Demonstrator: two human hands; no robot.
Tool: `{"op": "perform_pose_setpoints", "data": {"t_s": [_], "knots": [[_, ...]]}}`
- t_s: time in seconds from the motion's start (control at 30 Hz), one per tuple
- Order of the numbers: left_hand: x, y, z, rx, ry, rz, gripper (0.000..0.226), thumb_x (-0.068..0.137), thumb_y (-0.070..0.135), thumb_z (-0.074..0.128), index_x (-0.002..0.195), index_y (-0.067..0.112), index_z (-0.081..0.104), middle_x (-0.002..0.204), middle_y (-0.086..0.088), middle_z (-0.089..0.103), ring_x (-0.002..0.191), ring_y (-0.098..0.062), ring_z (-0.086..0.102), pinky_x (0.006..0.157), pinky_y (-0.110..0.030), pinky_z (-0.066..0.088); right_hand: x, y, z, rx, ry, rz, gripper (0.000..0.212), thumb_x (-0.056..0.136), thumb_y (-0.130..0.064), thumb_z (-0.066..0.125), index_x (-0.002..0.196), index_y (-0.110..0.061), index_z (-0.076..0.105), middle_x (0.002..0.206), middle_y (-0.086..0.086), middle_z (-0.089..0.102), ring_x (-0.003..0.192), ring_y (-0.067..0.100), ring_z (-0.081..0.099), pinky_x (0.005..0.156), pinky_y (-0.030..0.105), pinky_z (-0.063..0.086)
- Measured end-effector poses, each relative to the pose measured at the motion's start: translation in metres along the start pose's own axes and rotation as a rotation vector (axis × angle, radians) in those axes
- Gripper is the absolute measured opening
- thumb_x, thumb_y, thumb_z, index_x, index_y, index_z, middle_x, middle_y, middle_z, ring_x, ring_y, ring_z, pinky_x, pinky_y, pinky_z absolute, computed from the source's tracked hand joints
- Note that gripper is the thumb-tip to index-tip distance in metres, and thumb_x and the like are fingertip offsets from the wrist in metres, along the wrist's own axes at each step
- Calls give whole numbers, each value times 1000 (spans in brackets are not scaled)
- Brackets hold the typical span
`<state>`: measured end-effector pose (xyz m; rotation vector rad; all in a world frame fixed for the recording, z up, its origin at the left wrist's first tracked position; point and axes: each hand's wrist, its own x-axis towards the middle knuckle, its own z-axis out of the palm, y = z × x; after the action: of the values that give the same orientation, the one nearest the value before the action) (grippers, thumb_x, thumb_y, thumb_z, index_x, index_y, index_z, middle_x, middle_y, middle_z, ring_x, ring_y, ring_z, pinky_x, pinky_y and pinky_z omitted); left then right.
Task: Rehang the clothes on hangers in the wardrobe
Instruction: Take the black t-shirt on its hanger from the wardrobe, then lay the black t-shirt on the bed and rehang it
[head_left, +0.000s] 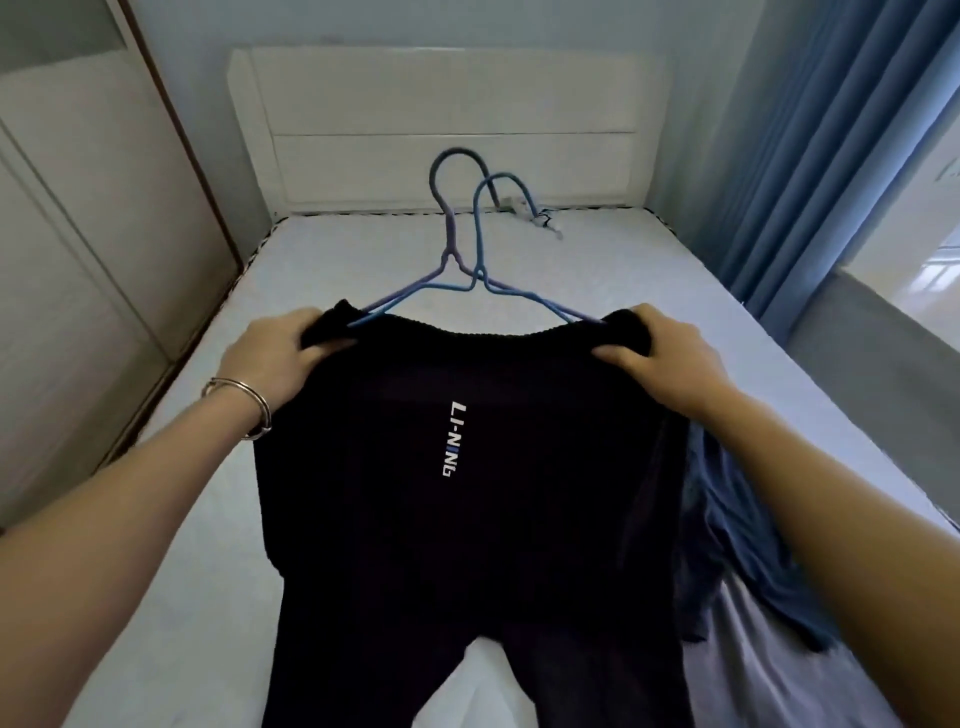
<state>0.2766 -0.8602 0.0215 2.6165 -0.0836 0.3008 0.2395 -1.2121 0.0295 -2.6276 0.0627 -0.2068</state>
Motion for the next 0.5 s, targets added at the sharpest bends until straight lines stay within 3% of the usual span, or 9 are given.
{"op": "perform_pose_setpoints", "data": {"t_s": [0.2, 0.33, 0.43, 0.5], "knots": [[21, -28, 67, 33, -194, -63, 32, 83, 45, 55, 91, 14, 61, 73, -5, 57, 72, -26, 56, 57, -32, 35, 34, 43, 56, -69, -137, 49, 47, 83, -50, 57, 119, -22, 49, 115, 4, 64, 108, 27, 57, 81, 36, 45], [60, -42, 117, 103, -213, -105, 37, 82, 52, 52, 88, 16, 59, 79, -6, 60, 85, -32, 61, 65, -33, 41, 79, 68, 99, -176, -173, 65, 47, 85, -53, 52, 115, -18, 48, 111, 8, 65, 105, 31, 59, 82, 38, 44], [109, -49, 162, 345, -125, -96, 41, 83, 53, 49, 98, 17, 61, 106, -11, 59, 104, -34, 50, 83, -38, 39, 133, 86, 136, -370, -87, 48, 47, 87, -53, 48, 114, -14, 50, 114, 10, 63, 113, 31, 51, 93, 41, 35], [142, -49, 201, 304, -53, -171, 40, 85, 44, 54, 113, 15, 58, 124, -13, 46, 114, -35, 40, 93, -41, 34, 170, 92, 167, -353, 23, 106, 49, 89, -46, 48, 125, -12, 46, 128, 11, 53, 121, 31, 41, 97, 43, 32]]}}
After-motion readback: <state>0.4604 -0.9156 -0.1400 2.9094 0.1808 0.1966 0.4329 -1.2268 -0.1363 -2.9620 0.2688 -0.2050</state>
